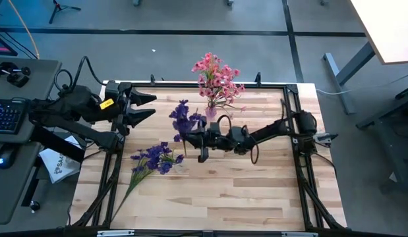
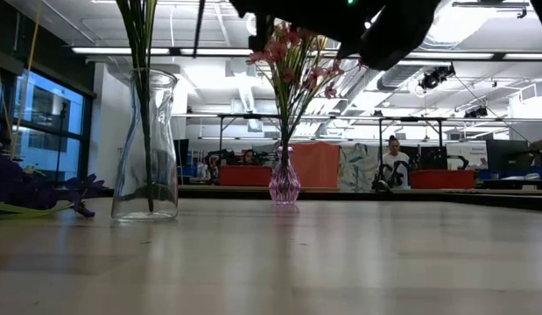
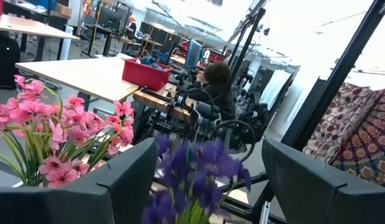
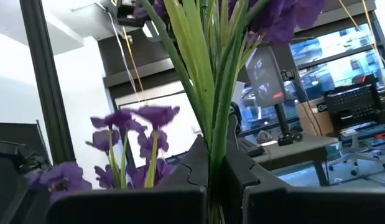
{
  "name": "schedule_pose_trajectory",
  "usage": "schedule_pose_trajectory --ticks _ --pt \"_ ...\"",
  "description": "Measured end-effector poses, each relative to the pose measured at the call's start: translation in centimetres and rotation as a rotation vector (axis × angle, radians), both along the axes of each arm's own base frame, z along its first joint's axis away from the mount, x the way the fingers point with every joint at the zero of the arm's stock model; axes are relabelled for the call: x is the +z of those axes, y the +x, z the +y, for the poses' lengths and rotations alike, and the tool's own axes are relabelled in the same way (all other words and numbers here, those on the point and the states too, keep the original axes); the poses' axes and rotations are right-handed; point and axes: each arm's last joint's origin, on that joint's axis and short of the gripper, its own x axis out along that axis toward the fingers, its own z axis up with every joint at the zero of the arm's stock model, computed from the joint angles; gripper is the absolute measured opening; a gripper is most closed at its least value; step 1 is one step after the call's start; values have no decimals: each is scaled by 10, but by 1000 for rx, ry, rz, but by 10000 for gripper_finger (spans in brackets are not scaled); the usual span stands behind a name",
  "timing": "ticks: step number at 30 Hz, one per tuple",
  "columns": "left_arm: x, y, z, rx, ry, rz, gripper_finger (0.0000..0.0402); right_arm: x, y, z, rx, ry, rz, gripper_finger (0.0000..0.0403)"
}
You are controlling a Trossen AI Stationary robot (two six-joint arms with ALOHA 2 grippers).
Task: Sort flowers into vase by color
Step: Put the top purple flowers into the transparent vase
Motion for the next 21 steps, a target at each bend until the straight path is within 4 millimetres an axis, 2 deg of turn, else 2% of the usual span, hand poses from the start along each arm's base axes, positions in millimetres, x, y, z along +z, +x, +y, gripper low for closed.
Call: schedule_pose_trajectory --ticks 9,21 --pt "0 0 0 0 0 1 278 -7 21 0 -4 2 -20 0" --pt "0 0 0 1 1 3 278 -11 24 -2 0 5 33 0"
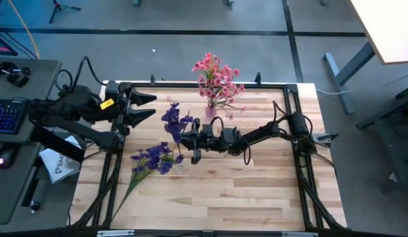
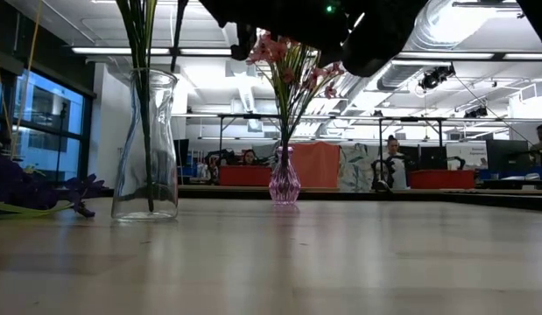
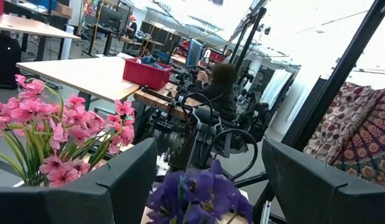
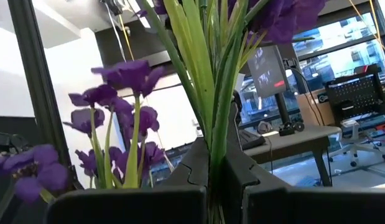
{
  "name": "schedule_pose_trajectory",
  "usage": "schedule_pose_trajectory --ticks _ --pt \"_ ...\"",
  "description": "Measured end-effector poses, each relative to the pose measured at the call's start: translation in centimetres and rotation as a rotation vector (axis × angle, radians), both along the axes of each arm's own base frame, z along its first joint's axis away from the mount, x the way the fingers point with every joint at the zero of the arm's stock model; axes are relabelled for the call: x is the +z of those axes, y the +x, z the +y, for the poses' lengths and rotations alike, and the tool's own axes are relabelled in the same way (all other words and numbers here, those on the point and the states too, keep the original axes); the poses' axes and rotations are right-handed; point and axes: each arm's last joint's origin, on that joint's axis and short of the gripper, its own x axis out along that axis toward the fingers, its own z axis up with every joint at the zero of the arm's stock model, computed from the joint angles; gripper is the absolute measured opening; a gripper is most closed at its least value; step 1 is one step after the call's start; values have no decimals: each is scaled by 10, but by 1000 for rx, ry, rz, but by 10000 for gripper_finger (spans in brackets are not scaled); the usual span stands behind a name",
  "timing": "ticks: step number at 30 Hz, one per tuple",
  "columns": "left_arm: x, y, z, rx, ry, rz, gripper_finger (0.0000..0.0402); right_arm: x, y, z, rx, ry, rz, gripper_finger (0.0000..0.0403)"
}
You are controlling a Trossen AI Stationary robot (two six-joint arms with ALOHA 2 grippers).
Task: Sort flowers into vase by color
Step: Put the top purple flowers into the transparent vase
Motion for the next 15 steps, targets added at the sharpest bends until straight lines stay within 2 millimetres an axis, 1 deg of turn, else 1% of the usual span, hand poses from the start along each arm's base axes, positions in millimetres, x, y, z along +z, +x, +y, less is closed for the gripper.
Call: schedule_pose_trajectory --ticks 7,10,12,15 --pt "0 0 0 10 16 2 278 1 0 1 6 12 -7 0" --pt "0 0 1 18 16 3 278 5 1 1 8 27 -20 0" --pt "0 0 1 20 24 4 278 7 2 1 4 19 -27 0" --pt "0 0 1 20 25 4 278 6 2 1 -3 3 -16 0"
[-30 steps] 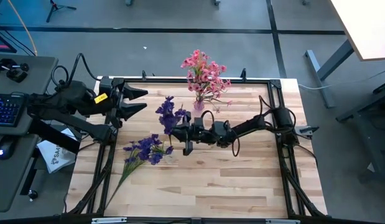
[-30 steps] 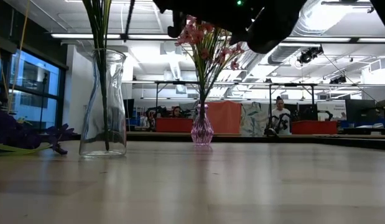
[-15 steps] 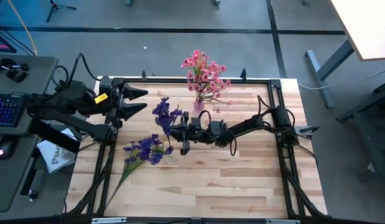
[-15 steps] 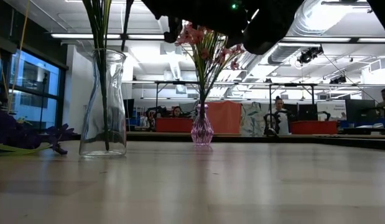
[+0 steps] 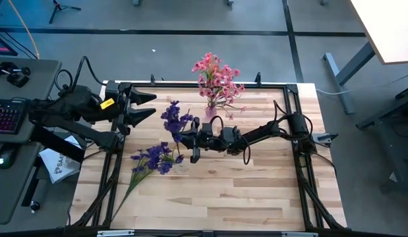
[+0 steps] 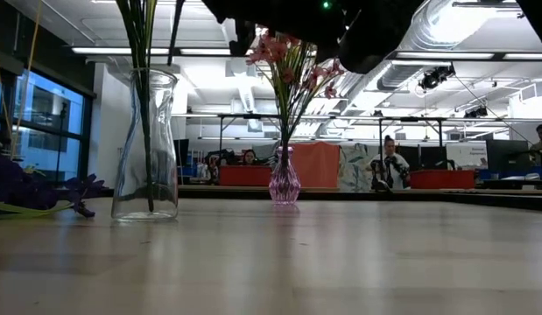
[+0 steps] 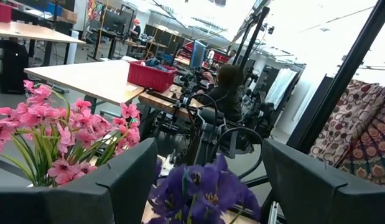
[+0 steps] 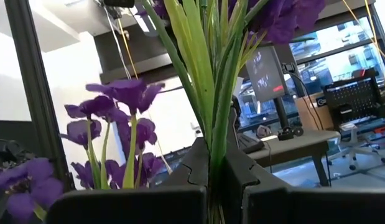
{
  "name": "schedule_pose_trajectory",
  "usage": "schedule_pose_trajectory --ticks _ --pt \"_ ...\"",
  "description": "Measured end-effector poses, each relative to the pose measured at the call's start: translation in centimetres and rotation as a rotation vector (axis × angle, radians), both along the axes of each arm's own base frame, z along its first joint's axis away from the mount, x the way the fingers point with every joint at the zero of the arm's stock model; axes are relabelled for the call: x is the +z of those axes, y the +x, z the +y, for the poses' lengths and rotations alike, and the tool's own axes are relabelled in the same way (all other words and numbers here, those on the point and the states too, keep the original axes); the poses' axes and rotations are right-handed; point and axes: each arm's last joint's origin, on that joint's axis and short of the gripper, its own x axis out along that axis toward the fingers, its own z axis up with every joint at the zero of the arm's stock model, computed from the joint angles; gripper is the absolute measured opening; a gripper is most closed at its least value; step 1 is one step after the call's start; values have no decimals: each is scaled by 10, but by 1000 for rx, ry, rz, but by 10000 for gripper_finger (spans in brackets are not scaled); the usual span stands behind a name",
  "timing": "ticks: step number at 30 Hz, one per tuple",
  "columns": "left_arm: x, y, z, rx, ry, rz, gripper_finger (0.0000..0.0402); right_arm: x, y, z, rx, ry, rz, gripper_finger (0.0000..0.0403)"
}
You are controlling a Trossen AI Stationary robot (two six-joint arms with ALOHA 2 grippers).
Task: Sort flowers into vase by color
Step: Put the top purple flowers into the transparent vase
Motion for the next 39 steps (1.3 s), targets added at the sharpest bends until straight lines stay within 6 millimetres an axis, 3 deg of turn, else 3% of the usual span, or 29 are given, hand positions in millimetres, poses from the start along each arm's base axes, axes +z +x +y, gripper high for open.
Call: schedule_pose_trajectory --ticks 39 --pt "0 0 0 17 7 1 278 -7 2 7 -33 44 71 0"
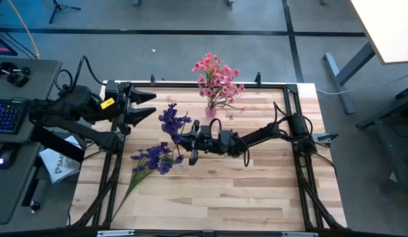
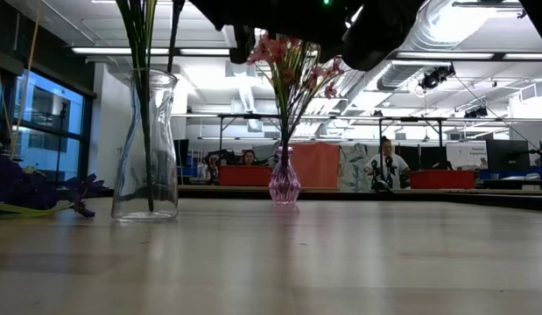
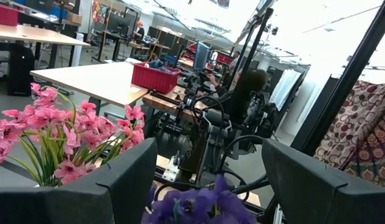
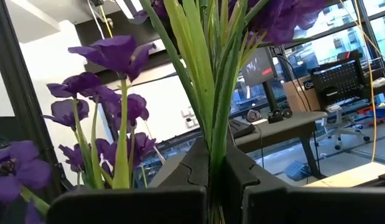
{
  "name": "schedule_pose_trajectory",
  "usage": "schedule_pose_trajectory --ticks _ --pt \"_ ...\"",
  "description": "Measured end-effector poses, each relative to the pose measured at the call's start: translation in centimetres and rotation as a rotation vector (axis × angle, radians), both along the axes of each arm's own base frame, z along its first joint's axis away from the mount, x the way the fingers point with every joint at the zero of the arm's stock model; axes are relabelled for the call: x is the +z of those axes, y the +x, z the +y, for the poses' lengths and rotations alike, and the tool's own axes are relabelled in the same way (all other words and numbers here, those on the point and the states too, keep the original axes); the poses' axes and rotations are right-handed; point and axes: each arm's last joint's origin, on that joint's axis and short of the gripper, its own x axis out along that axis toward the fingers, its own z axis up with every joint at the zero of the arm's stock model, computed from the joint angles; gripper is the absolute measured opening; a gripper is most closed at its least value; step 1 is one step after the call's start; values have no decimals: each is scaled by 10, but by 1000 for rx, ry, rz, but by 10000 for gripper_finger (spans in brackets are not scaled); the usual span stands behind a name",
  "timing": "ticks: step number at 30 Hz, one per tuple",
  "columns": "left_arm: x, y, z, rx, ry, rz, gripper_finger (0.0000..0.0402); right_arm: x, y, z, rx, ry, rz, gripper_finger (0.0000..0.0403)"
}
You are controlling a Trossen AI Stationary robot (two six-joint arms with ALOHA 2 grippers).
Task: Sort flowers into vase by color
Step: Put the top purple flowers into the transparent vase
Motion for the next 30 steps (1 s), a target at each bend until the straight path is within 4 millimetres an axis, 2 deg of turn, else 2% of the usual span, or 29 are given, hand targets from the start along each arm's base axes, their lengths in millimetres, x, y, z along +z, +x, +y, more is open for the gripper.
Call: schedule_pose_trajectory --ticks 5,9,19,30 --pt "0 0 0 1 3 0 278 3 8 0 -12 -26 -20 0" --pt "0 0 0 2 8 0 278 -5 16 -1 7 -30 -11 0" --pt "0 0 0 2 8 -1 278 -10 18 -4 -7 -59 5 2" --pt "0 0 0 2 6 -1 278 -12 19 -2 48 -45 104 55"
